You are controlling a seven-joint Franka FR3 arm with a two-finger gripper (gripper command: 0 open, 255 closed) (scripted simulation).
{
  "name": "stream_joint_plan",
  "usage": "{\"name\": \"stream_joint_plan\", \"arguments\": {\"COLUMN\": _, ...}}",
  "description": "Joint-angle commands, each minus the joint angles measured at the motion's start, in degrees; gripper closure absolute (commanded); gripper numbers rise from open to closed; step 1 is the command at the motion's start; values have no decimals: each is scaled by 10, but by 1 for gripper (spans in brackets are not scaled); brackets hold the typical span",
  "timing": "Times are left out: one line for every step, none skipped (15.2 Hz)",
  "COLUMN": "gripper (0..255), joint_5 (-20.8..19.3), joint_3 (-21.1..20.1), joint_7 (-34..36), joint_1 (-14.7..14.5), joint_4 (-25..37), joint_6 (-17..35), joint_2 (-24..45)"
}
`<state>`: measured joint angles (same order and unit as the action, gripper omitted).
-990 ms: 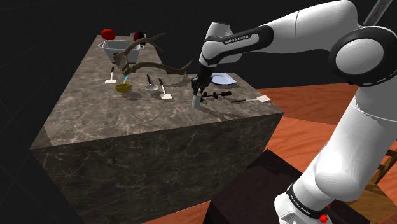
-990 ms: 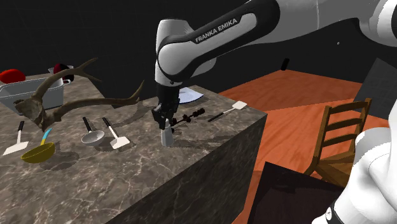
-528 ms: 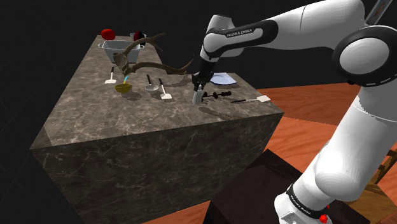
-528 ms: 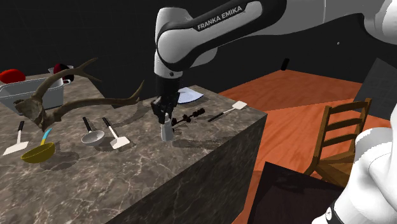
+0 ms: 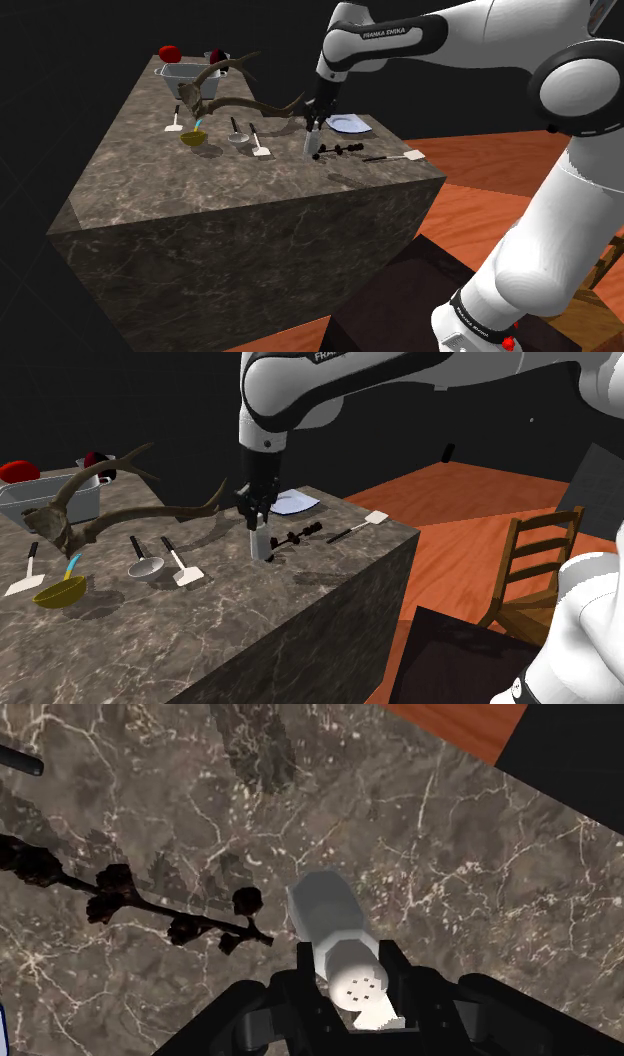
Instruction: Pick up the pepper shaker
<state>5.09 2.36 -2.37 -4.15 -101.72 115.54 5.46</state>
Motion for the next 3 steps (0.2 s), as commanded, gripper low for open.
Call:
{"name": "stream_joint_plan", "arguments": {"gripper": 255, "joint_5": -1, "joint_3": 0, "joint_7": 1, "joint_1": 0, "joint_4": 14, "joint_6": -15, "joint_2": 0}}
{"name": "stream_joint_plan", "arguments": {"gripper": 255, "joint_5": -1, "joint_3": 0, "joint_7": 1, "joint_1": 0, "joint_4": 15, "joint_6": -16, "joint_2": -1}}
{"name": "stream_joint_plan", "arguments": {"gripper": 255, "joint_5": -1, "joint_3": 0, "joint_7": 1, "joint_1": 0, "joint_4": 15, "joint_6": -16, "joint_2": -1}}
